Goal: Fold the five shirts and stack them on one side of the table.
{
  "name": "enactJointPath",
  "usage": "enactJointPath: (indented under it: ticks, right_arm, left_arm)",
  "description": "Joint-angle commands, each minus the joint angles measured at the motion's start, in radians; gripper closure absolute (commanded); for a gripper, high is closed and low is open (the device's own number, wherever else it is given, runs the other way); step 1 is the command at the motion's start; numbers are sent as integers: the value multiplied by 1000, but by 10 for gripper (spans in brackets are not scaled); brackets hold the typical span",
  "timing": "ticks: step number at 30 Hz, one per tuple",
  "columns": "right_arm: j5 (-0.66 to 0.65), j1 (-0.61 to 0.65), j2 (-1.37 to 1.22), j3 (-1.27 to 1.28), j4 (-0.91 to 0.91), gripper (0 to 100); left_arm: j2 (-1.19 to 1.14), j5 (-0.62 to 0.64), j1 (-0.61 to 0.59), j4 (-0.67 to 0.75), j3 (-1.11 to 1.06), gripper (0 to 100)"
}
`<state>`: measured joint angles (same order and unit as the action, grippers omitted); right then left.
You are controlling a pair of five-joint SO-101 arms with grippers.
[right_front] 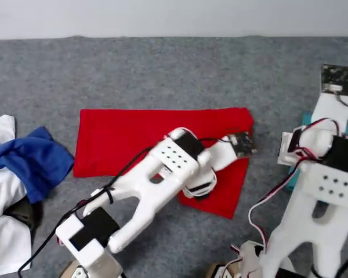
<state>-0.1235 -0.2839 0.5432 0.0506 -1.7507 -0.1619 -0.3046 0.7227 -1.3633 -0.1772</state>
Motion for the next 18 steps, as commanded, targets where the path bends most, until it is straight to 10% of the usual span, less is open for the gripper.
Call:
enactJointPath:
  ticks: [1,18]
  right_arm:
    - [9,-13,48,-29,-39,990]
    - [5,-13,64,104,-31,990]
  left_arm:
    - [57,-11,54,25,4,786]
    - [-180,-41,109,124,61,785]
